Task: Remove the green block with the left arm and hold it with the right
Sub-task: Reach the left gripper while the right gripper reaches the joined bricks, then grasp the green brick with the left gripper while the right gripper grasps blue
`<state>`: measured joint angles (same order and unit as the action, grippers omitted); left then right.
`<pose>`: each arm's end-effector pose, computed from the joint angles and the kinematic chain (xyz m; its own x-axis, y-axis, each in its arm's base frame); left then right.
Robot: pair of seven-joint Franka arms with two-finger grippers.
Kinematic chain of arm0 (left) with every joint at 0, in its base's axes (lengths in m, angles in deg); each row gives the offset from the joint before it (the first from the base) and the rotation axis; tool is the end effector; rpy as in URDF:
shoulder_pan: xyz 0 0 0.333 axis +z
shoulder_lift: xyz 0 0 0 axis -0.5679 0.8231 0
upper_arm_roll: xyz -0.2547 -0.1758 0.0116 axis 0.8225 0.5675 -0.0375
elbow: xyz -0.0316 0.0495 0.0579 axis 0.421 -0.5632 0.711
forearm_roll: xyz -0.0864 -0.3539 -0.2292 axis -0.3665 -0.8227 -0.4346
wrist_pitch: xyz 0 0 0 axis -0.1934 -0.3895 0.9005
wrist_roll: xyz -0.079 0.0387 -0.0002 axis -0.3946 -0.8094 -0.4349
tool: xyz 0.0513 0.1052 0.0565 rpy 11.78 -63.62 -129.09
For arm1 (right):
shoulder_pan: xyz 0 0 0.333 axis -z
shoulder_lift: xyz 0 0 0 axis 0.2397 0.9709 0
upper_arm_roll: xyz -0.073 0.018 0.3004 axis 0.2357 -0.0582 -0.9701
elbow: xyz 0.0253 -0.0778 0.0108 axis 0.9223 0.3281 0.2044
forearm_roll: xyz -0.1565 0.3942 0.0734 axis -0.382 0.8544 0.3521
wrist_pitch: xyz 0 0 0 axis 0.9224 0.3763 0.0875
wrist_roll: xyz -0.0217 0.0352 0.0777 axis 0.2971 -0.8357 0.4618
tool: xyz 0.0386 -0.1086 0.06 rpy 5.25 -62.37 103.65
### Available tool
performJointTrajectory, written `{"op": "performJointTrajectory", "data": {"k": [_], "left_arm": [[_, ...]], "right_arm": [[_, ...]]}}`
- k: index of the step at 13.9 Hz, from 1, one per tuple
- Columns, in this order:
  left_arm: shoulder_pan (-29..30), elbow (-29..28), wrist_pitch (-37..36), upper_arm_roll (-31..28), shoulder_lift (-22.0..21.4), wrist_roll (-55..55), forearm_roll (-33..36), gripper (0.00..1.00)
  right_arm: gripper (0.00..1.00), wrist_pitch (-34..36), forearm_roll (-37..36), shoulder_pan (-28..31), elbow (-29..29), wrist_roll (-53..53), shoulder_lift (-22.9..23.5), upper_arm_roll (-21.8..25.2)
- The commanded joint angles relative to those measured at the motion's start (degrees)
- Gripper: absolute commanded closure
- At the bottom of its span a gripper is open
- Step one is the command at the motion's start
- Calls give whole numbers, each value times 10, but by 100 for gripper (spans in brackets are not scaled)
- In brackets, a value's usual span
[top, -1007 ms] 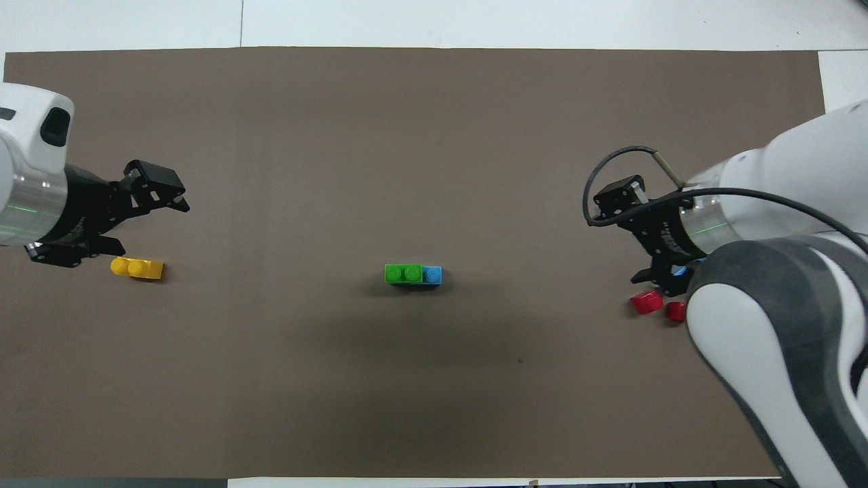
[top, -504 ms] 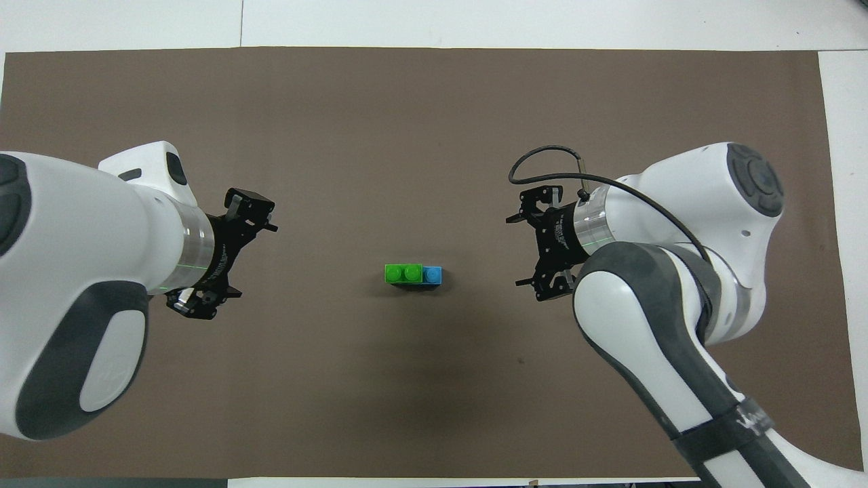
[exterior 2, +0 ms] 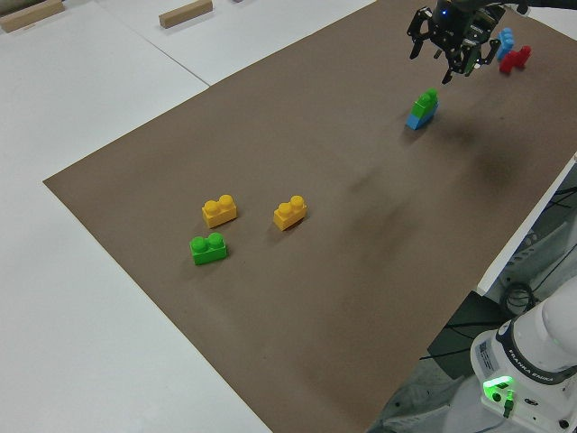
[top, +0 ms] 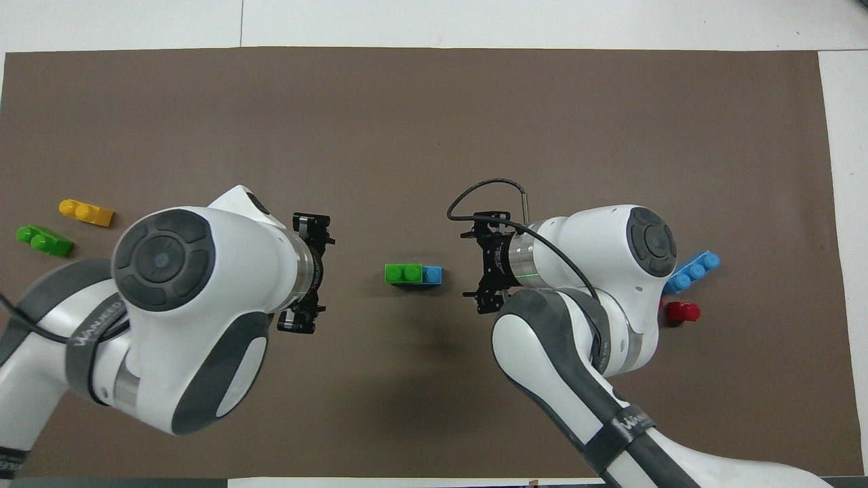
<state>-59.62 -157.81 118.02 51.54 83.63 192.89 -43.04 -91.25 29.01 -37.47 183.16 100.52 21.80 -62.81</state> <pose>0.4913 -0.3050 0.4397 0.1920 0.9784 -0.0768 0.9810 -0.1891 0.0443 0.5305 0.3063 0.3126 0.0214 -0.8838 -0.4673 -0.9993 -0.0053 -0.0358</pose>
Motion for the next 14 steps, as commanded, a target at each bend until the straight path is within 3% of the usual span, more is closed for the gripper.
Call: {"op": "performJointTrajectory", "data": {"k": [1,5,14], "left_arm": [[-26,2,41,-9,41,66,0,0],[-56,14,68,-9,94,141,33,0],[-79,16,125,-9,144,206,56,0]], "right_arm": [[4,-41,17,-13,11,3,17,2],[4,-99,33,-40,4,2,59,2],[4,-150,74,-70,-8,-36,104,2]]}}
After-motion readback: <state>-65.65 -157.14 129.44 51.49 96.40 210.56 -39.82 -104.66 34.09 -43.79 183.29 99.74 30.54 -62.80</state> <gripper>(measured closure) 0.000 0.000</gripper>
